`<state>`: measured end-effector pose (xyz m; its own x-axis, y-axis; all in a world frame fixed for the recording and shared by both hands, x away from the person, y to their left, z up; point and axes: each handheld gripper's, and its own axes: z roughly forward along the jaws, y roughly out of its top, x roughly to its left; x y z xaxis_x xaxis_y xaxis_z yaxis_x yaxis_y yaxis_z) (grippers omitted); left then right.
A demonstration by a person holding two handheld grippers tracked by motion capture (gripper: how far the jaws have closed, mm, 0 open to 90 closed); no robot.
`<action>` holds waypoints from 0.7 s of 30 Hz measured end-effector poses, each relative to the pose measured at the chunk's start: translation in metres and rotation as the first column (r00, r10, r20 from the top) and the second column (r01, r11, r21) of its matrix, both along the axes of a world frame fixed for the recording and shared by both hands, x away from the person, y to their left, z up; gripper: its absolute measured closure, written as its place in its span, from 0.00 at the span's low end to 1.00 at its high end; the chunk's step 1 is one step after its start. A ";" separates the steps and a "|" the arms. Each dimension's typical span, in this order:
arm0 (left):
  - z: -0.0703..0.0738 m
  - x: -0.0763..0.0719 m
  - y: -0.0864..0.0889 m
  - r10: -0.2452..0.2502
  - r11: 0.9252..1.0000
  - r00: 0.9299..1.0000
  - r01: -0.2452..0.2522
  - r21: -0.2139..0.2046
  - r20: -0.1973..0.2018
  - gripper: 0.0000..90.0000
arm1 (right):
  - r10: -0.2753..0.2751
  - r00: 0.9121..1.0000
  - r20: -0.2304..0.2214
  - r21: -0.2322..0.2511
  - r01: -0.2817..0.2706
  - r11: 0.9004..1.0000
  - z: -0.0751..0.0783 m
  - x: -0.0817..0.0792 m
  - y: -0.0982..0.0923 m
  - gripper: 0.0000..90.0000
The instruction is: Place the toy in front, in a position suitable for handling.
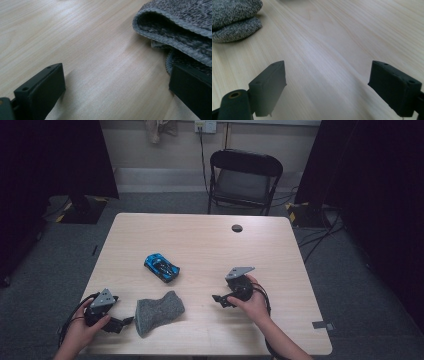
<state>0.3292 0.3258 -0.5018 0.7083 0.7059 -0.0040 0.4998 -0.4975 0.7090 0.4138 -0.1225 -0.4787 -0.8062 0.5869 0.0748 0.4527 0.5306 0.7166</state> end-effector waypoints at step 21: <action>0.000 0.000 0.000 0.000 1.000 1.000 0.000 0.001 0.000 0.00 | 0.053 0.999 -0.003 -0.016 -0.053 0.998 0.013 0.029 0.065 0.15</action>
<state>0.3292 0.3258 -0.5018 0.7082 0.7060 -0.0036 0.4999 -0.4979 0.7086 0.4427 -0.0578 -0.4660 -0.8363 0.5442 0.0673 0.4250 0.5657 0.7066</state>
